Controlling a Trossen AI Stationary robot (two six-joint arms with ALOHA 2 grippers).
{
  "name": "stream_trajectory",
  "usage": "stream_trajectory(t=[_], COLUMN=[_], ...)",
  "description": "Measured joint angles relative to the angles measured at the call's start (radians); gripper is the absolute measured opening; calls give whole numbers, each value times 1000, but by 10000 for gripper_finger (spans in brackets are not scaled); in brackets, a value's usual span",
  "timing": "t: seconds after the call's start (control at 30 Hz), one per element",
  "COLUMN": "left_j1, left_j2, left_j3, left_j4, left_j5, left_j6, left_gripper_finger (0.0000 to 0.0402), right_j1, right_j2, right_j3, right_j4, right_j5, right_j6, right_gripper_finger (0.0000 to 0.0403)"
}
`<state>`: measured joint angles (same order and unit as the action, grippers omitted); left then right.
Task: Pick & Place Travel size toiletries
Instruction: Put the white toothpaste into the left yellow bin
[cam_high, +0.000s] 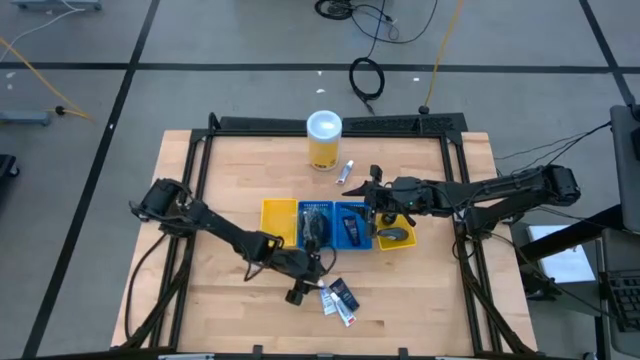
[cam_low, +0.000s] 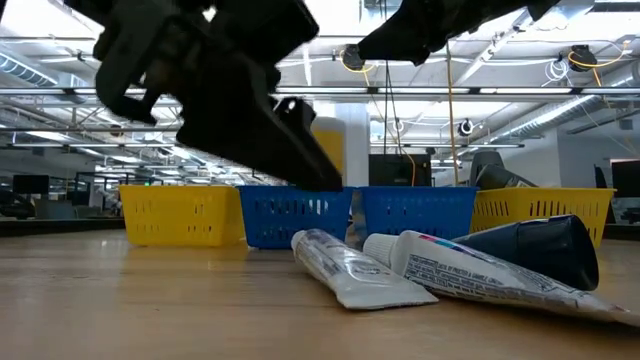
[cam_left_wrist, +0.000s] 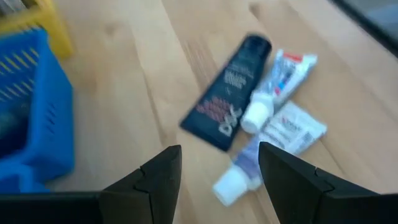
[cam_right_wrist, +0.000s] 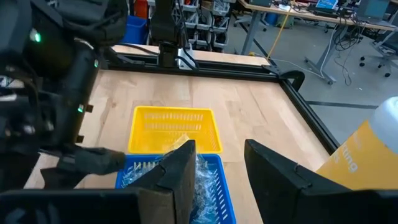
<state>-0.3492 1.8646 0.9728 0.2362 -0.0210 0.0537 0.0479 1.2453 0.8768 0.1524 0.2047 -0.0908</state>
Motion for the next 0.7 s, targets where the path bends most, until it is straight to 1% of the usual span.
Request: stream_trajectory(t=[0.23, 0.57, 0.7], left_j1=[1, 14, 22], left_j2=[25, 66, 93], left_j3=[0, 0, 0], left_j4=[4, -17, -6], left_j5=[80, 85, 121], left_j6=[-10, -3, -10], left_gripper_finger=[214, 214, 214], right_j1=[0, 0, 0], right_j2=[0, 0, 0], right_j3=[0, 0, 0], right_j4=[-3, -7, -7], right_j5=[0, 0, 0], right_j6=[0, 0, 0], right_gripper_finger=[130, 130, 130])
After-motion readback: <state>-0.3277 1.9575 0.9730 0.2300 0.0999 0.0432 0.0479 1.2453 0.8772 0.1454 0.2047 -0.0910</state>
